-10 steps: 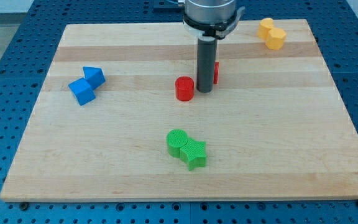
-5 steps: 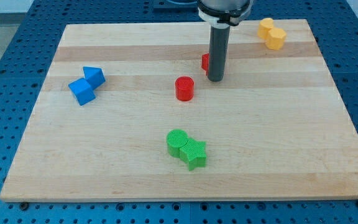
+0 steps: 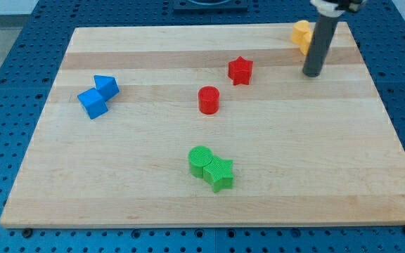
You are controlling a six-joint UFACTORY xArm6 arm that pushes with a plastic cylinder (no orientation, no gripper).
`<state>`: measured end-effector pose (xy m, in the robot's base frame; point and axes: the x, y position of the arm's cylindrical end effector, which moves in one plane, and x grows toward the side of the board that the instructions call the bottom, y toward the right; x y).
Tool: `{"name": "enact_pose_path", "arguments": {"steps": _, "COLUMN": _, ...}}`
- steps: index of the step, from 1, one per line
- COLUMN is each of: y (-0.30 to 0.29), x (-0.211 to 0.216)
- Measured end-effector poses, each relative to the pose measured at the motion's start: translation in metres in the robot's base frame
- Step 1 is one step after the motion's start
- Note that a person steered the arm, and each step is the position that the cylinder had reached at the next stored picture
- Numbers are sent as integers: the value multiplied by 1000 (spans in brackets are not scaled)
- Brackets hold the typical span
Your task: Move the yellow hexagon into the red star
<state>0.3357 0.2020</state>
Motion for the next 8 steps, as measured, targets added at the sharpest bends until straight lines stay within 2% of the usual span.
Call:
{"name": "enact_pose_path", "arguments": {"steps": 3, "y": 66, "x": -59}}
{"name": "enact_pose_path", "arguments": {"steps": 5, "y": 67, "x": -100}}
{"name": "enact_pose_path", "arguments": {"steps": 8, "y": 42, "x": -94}}
